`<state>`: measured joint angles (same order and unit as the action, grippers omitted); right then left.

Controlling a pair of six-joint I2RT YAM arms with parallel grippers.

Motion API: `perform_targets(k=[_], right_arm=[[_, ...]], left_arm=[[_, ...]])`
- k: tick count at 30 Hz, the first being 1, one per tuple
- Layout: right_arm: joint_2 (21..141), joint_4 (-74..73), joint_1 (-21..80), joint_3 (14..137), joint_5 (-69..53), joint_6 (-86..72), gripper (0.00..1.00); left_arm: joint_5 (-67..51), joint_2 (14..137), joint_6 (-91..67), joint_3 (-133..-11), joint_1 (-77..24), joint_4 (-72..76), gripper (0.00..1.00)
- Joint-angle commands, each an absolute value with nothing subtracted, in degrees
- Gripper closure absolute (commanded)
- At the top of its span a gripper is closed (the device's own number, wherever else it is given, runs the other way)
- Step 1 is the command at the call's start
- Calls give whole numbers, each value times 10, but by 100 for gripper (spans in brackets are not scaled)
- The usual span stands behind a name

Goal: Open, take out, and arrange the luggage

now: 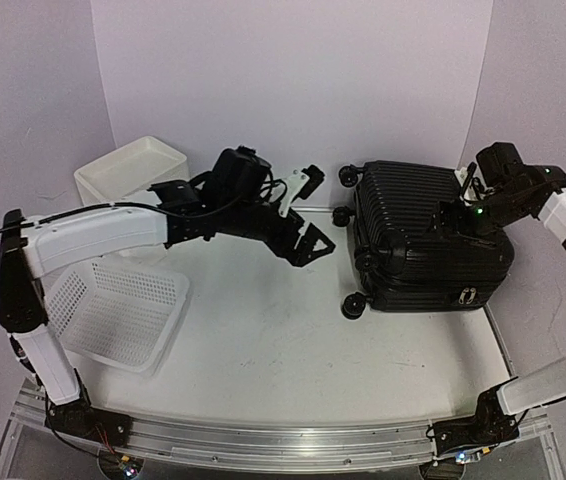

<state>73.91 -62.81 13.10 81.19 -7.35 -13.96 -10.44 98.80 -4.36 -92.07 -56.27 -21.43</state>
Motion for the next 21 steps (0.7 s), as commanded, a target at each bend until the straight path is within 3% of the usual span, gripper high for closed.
perform_targets(k=[1, 16, 19, 21], right_arm=[[677, -604, 131, 785, -153, -159, 2], [592, -606, 131, 732, -196, -155, 2], [588, -606, 131, 728, -194, -158, 2], [584, -606, 131, 725, -195, -162, 2]], left_arm=[[-203, 1083, 160, -980, -562, -76, 0], [-308, 1343, 233, -1231, -549, -75, 1], [-331, 1360, 215, -1254, -550, -75, 12], [-326, 1366, 204, -1259, -552, -75, 14]])
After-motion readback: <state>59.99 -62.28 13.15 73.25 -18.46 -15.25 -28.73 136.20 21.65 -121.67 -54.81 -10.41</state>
